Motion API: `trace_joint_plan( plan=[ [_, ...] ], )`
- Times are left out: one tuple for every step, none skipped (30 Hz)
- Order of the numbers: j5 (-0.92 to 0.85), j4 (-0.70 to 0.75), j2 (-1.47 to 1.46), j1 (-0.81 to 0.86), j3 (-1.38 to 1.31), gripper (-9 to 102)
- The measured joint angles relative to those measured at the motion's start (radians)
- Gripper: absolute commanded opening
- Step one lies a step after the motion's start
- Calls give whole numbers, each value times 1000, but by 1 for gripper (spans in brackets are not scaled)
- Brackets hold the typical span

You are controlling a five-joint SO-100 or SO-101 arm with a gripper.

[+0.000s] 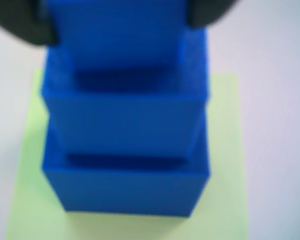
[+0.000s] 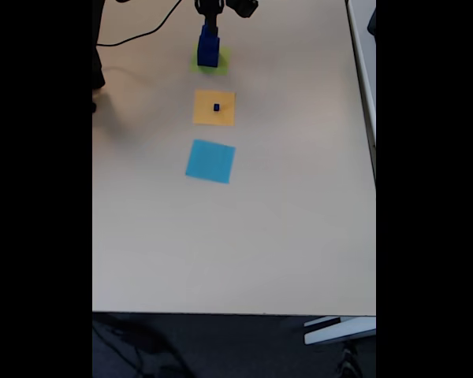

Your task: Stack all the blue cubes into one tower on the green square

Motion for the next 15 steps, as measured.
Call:
trace_joint_plan(
  plan=[
    [0, 0, 0, 0, 0, 10],
    [0, 0, 0, -2, 0, 10],
    [0, 0, 0, -3, 0, 11],
    [0, 0, 0, -3, 0, 12],
    [0, 0, 0, -3, 0, 13],
    [0, 0, 0, -5, 0, 14],
    [0, 0, 0, -5, 0, 14],
    [0, 0, 0, -5, 0, 15],
    [0, 0, 0, -5, 0, 15],
    [0, 0, 0, -5, 0, 16],
    [0, 0, 0, -5, 0, 16],
    [-2, 0, 0, -5, 0, 17],
    [-5, 0, 0, -5, 0, 17],
    [-8, 0, 0, -5, 0, 18],
    [-11, 0, 0, -5, 0, 18]
  ],
)
